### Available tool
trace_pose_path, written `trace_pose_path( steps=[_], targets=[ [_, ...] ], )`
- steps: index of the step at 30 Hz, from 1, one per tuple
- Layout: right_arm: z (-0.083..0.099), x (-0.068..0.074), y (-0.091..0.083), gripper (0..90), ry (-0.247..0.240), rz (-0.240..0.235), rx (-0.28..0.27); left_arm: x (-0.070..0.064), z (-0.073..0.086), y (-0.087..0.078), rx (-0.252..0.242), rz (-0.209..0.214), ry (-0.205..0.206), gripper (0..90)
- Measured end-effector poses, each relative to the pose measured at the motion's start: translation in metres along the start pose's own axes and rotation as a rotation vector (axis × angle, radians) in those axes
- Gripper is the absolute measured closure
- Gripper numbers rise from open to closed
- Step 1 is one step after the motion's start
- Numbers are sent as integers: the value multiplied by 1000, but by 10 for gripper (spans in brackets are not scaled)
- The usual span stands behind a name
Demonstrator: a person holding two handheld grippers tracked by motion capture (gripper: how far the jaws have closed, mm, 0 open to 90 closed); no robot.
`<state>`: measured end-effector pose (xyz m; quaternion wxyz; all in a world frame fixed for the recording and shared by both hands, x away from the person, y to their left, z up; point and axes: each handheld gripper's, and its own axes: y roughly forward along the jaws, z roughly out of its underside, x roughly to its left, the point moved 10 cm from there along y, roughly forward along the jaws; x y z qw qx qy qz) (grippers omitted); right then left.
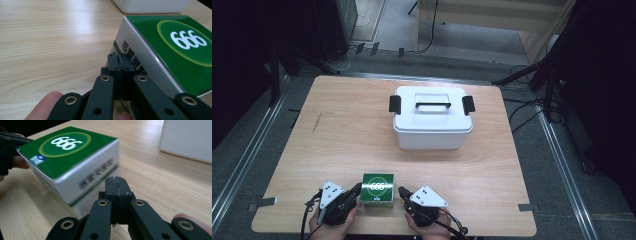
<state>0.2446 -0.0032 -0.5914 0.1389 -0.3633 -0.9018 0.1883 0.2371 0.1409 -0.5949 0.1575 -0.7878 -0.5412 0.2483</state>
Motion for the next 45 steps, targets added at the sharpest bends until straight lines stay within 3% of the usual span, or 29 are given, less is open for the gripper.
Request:
trace_pose_path(
  steps=[2, 3, 7, 20, 25, 27, 28, 29, 31, 33, 34, 35, 36, 38, 40, 41, 42, 43, 45],
  targets=[
    [2, 1, 0, 900, 18, -12, 21, -10, 1, 3, 1, 0, 4, 900],
    [3, -2, -1, 900, 18, 10, 24, -12, 1, 5, -2, 0, 6, 900],
    [6, -11, -8, 900, 72, 4, 45, -23, 2, 11, 14, 35, -13, 900],
    [14, -49, -42, 900, 88, 96, 113, -71, -4, 37, 58, 88, 28, 900],
    [17, -63, -52, 900, 93, 130, 121, -81, -5, 44, 71, 113, 57, 900],
    [18, -64, -53, 892, 103, 124, 122, -81, -5, 44, 70, 121, 47, 899],
    [18, -66, -55, 850, 112, 116, 125, -78, -7, 43, 61, 136, 31, 851],
    [15, -74, -61, 792, 121, 126, 110, -67, -12, 40, 39, 125, 11, 844],
    [12, -86, -69, 795, 120, 163, 91, -62, -15, 39, 31, 118, -1, 871],
    [7, -106, -76, 805, 132, 212, 78, -49, -25, 39, 12, 97, -27, 892],
    [7, -106, -76, 805, 132, 212, 78, -43, -30, 40, 10, 86, -27, 892],
    [4, -116, -79, 816, 136, 239, 72, -38, -36, 42, 2, 75, -29, 899],
    [-3, -136, -82, 841, 143, 290, 54, -32, -46, 46, -4, 60, -31, 900],
    [-5, -143, -81, 853, 132, 309, 53, -28, -53, 50, -6, 50, -28, 900],
    [-14, -163, -77, 870, 130, 349, 46, -24, -64, 58, -8, 36, -22, 900],
    [-24, -182, -72, 892, 146, 377, 35, -20, -74, 65, -7, 30, -18, 900],
    [-24, -182, -72, 892, 146, 377, 35, -20, -74, 65, -7, 30, -18, 900],
    [-34, -197, -70, 900, 150, 411, 21, -17, -81, 71, -9, 20, -12, 900],
    [-39, -205, -68, 900, 143, 430, 14, -12, -92, 82, -1, 19, -18, 900]
  ],
)
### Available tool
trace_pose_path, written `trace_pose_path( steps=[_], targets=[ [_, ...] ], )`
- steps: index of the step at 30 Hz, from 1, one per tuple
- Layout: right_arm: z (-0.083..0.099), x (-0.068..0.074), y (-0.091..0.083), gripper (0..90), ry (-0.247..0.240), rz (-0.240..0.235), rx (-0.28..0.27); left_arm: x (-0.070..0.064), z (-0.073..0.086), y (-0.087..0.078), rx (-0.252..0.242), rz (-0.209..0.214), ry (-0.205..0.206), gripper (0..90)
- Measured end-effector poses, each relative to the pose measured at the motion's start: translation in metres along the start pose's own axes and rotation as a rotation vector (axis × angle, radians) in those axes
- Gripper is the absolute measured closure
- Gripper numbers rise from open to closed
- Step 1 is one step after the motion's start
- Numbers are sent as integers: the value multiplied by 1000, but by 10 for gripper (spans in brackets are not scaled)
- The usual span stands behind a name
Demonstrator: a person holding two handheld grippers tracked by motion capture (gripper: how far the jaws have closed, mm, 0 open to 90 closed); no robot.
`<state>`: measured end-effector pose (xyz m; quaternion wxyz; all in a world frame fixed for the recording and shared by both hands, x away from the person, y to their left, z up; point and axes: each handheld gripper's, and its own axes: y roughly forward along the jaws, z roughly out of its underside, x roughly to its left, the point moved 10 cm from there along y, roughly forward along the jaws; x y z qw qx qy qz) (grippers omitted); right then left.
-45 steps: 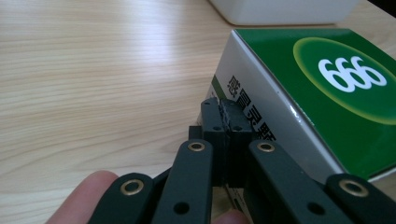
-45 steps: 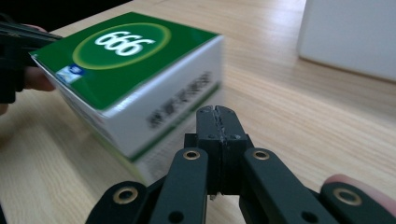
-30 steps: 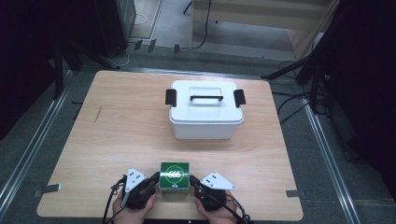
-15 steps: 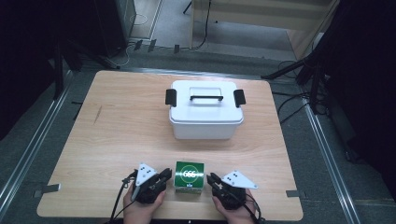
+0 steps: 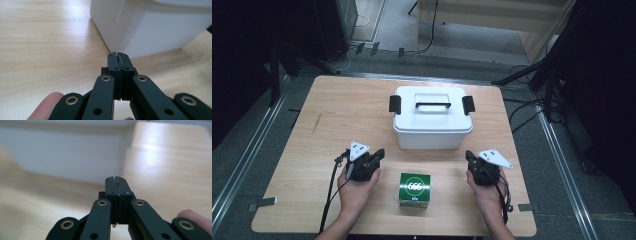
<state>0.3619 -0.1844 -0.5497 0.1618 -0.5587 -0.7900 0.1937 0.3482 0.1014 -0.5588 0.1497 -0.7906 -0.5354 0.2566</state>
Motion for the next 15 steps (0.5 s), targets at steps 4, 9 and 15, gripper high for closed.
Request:
trace_pose_path(
  steps=[4, 9, 15],
  targets=[
    [-19, -19, 17, 900, 28, 45, -13, 8, -15, 18, 21, -9, -7, 900],
    [-35, -31, 35, 900, 51, 31, -28, 14, -33, 37, 26, -33, -20, 900],
    [-49, -53, 55, 900, 116, 60, -30, 16, -51, 55, 37, -27, -39, 900]
  ],
)
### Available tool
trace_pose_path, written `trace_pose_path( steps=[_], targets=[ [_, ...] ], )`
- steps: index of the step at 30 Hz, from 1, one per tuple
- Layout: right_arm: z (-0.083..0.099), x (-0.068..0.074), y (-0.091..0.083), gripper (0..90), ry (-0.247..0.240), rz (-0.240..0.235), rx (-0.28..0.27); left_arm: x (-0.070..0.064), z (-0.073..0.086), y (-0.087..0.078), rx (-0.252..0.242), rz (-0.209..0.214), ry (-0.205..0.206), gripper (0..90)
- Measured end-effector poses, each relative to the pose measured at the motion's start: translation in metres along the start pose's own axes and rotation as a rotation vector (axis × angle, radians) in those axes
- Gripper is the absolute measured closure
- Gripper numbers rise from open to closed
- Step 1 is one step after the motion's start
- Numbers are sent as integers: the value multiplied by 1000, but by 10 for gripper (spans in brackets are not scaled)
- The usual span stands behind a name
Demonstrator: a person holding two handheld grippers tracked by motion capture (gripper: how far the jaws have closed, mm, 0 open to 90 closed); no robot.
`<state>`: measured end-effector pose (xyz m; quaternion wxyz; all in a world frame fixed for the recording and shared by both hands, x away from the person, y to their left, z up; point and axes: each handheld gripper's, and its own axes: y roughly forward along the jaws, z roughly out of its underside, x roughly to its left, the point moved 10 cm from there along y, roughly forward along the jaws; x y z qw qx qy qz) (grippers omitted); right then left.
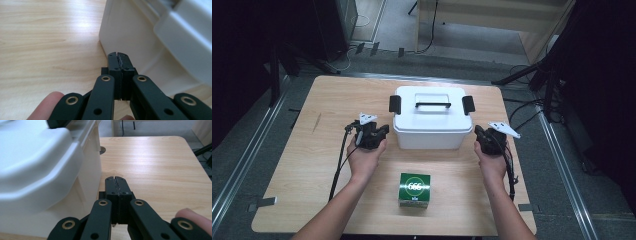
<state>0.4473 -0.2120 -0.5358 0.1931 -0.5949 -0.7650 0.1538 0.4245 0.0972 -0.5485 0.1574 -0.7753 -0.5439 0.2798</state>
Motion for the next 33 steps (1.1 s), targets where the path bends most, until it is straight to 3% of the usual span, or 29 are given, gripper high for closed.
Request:
trace_pose_path(
  steps=[2, 6, 8, 10, 13, 18, 25, 33],
  targets=[
    [-3, -1, 5, 900, -21, 2, -14, -2, -3, 5, 5, 7, 3, 900],
    [-4, 7, 13, 900, 6, -90, -14, -6, -5, 10, 16, 22, 7, 900],
    [-2, 15, 15, 900, -15, -130, -13, -7, -4, 12, 29, 29, 33, 900],
    [-1, 18, 16, 900, -34, -134, -17, -8, -3, 12, 35, 29, 42, 900],
    [2, 24, 14, 900, -12, -162, -17, -5, -3, 12, 41, 24, 52, 900],
    [6, 31, 10, 900, -2, -176, -10, 0, 0, 5, 43, 27, 61, 900],
    [16, 55, 1, 900, -64, -171, -30, 18, 5, -14, 28, 23, 29, 900],
    [22, 78, -4, 900, -80, -193, -26, 33, 12, -31, 25, 16, 22, 900]
  ],
)
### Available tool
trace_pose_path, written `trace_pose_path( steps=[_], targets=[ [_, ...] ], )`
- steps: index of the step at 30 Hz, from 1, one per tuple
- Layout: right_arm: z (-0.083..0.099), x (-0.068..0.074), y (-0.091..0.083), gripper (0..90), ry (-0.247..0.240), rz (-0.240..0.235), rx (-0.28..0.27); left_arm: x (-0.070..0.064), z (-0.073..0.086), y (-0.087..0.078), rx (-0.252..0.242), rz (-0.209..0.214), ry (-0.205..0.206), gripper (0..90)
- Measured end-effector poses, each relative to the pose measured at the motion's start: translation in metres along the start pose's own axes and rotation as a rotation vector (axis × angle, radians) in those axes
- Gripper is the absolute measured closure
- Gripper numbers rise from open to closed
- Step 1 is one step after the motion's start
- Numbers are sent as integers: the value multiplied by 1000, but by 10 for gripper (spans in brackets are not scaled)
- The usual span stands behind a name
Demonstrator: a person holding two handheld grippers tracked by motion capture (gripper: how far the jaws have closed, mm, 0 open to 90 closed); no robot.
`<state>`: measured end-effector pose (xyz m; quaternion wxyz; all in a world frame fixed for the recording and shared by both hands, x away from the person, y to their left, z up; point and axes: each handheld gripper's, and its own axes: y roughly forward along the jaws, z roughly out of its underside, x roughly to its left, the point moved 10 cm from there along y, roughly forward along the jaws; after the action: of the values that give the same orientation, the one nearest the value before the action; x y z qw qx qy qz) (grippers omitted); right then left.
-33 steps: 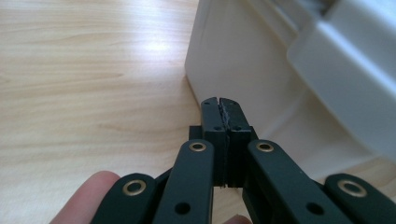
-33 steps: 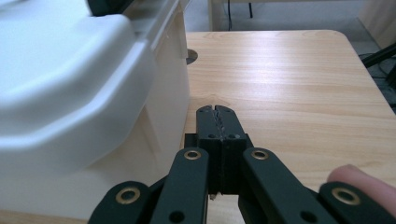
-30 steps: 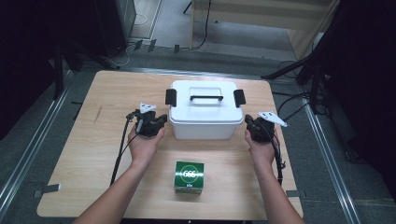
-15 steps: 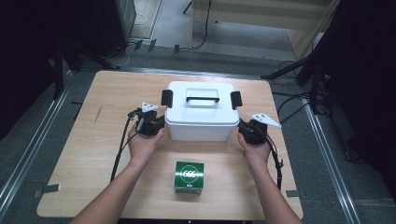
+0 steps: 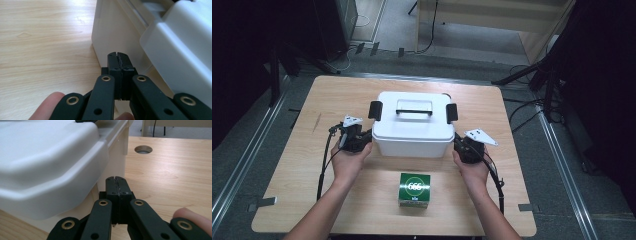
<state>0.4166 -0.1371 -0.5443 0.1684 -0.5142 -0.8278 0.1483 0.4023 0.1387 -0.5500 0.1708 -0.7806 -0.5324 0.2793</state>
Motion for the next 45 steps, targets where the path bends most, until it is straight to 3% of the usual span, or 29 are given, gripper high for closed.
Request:
trace_pose_path(
  steps=[18, 28, 29, 32, 35, 38, 41, 43, 45],
  targets=[
    [12, 50, 0, 900, 2, -91, 0, 36, 17, -33, -28, -45, -57, 900],
    [17, 68, 8, 900, -14, -127, -1, 48, 23, -43, -34, -62, -72, 900],
    [17, 69, 9, 900, 3, -141, -6, 48, 24, -43, -35, -63, -79, 900],
    [17, 70, 10, 900, 25, -163, -10, 51, 26, -43, -42, -79, -81, 900],
    [17, 68, 9, 869, -11, -148, -16, 58, 32, -48, -55, -102, -104, 900],
    [17, 61, 4, 814, -30, -137, -22, 66, 41, -56, -58, -130, -113, 843],
    [17, 54, 1, 788, -39, -129, -21, 69, 46, -62, -64, -136, -110, 770],
    [12, 38, -7, 744, -77, -120, -46, 71, 54, -68, -66, -148, -91, 627],
    [10, 29, -11, 744, -113, -100, -52, 74, 63, -77, -62, -193, -56, 518]
  ],
)
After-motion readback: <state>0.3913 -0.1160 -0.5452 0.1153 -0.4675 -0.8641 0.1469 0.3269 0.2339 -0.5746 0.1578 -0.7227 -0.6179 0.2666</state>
